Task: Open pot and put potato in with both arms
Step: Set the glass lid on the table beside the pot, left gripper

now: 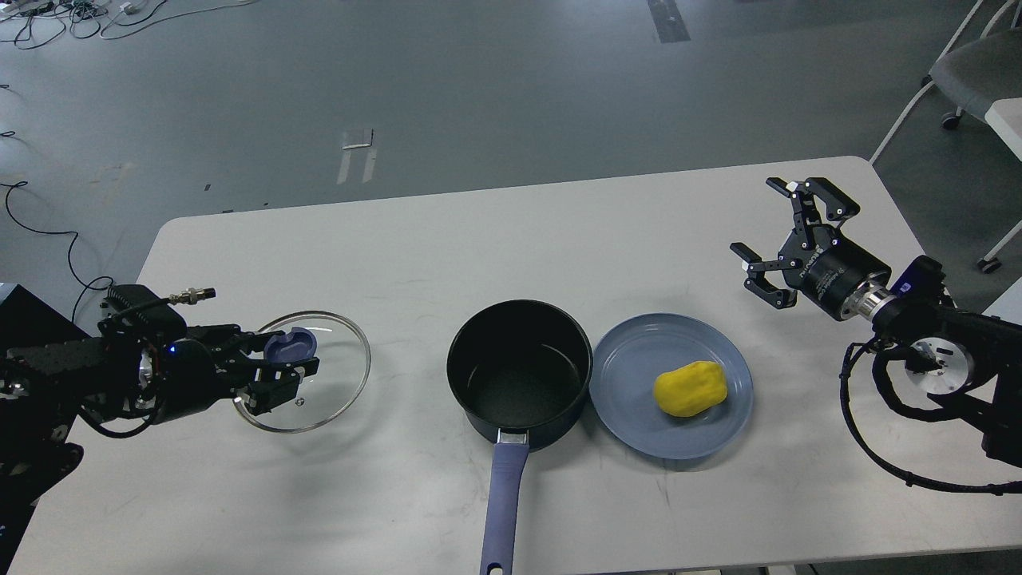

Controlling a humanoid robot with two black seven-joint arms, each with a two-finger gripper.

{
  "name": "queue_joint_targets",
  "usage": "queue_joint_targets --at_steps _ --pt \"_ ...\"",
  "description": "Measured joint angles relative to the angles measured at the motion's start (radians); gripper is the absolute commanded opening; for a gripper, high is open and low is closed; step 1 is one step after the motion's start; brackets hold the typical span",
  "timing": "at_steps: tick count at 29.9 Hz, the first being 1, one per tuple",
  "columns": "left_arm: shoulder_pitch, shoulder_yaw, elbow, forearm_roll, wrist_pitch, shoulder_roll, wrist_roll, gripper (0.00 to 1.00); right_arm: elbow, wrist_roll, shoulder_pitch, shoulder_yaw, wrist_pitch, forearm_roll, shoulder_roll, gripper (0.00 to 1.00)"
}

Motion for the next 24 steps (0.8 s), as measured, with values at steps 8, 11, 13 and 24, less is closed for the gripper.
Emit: queue_joint_targets --at_steps 8,11,13,24 --pt "0.051 0.0 0.072 -0.001 0.011 -0.034 0.0 0.48 0.001 0.0 -0.002 -0.001 0.0 0.0 0.0 1.0" --pt "0.071 0.0 0.09 -0.002 0.029 -0.045 0.0 0.54 0.001 0.0 -0.003 -0.001 0.0 0.0 0.0 1.0" --pt "0.077 0.0 0.1 -0.002 0.038 -0.049 0.0 0.63 0.001 0.0 -0.006 -0.001 0.0 0.0 0.0 1.0" --pt "0.086 0.0 0.106 -0.046 0.046 -0.052 0.0 0.96 0.001 0.0 -0.008 0.0 0.0 0.0 -0.002 1.0"
